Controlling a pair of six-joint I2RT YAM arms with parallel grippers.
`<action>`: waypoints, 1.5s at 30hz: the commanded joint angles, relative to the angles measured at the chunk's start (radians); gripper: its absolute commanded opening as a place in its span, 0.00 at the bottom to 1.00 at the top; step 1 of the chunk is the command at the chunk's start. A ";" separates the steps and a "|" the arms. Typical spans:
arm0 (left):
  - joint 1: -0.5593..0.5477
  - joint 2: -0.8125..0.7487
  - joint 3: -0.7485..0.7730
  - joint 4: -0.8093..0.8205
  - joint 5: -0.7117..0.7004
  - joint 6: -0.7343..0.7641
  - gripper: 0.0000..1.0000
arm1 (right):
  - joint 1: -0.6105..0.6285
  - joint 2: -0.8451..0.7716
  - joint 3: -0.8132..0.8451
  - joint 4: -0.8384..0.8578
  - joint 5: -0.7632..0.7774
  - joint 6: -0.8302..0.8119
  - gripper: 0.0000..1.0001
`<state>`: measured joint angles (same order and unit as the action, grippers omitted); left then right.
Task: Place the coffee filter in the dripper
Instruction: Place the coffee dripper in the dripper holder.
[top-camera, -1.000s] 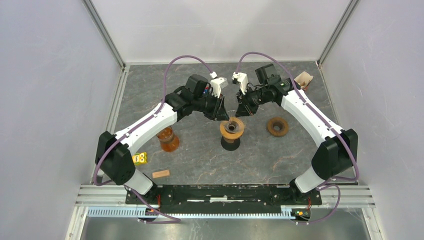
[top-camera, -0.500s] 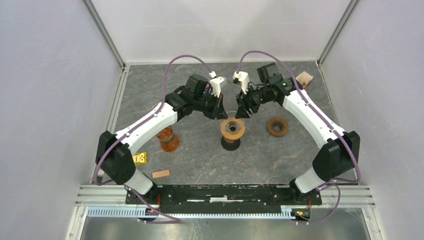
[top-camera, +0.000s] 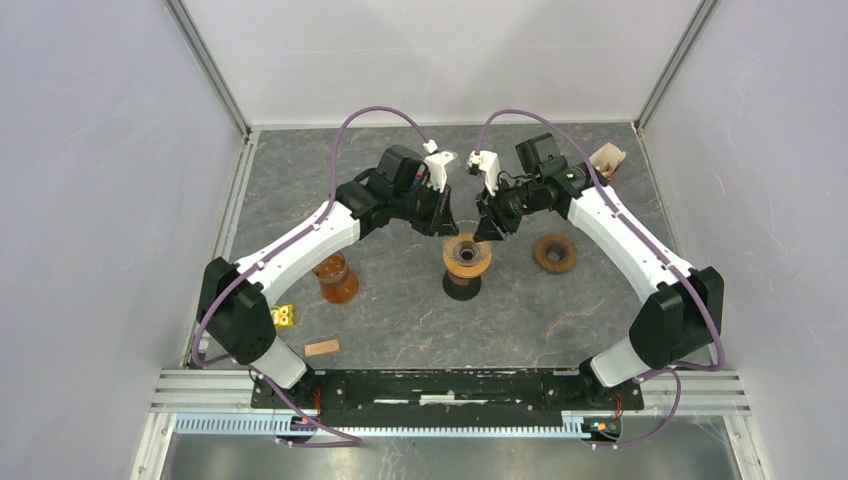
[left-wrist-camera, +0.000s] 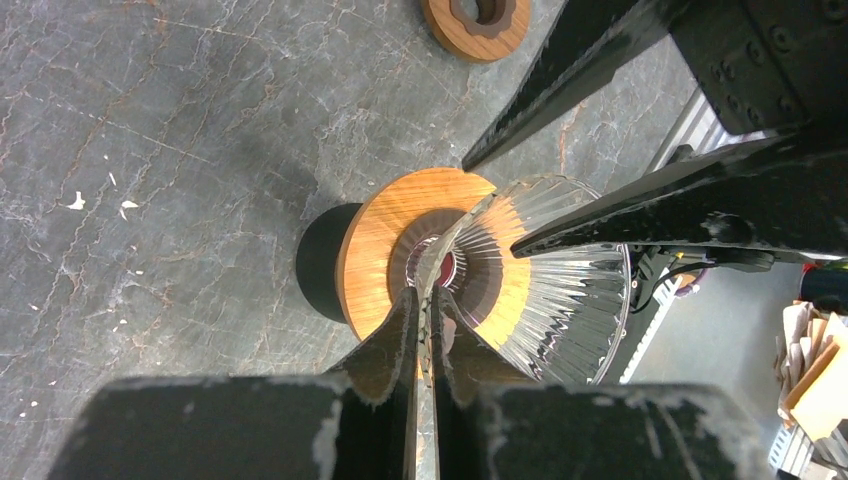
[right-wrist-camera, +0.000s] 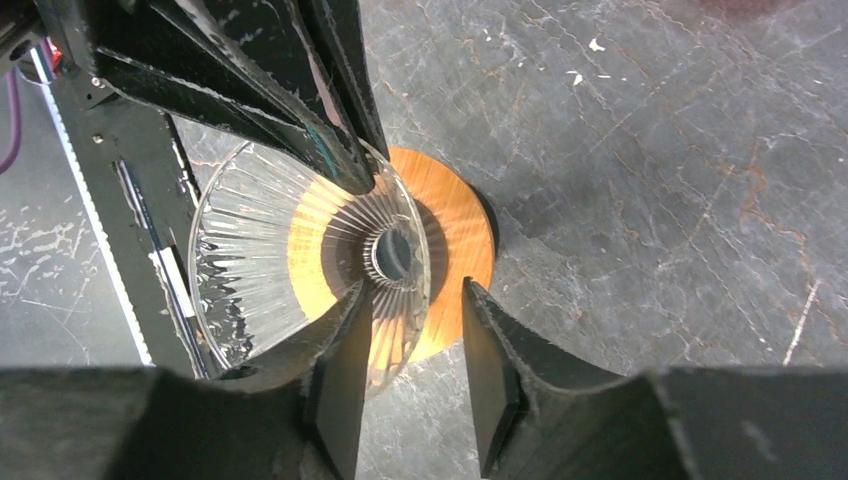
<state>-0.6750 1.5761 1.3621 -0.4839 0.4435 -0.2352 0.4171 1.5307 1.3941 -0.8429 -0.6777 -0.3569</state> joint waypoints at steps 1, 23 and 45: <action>-0.029 0.002 0.038 0.002 -0.037 0.016 0.02 | -0.003 -0.034 -0.054 0.038 0.001 -0.020 0.37; -0.043 -0.033 -0.138 0.070 -0.102 0.050 0.02 | 0.002 -0.043 -0.201 0.134 -0.007 -0.017 0.12; -0.044 -0.029 -0.233 0.113 -0.093 0.047 0.02 | 0.037 -0.022 -0.227 0.153 0.091 -0.024 0.08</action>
<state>-0.7136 1.4887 1.2003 -0.2920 0.3695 -0.2340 0.4259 1.4380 1.2179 -0.6506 -0.7036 -0.3008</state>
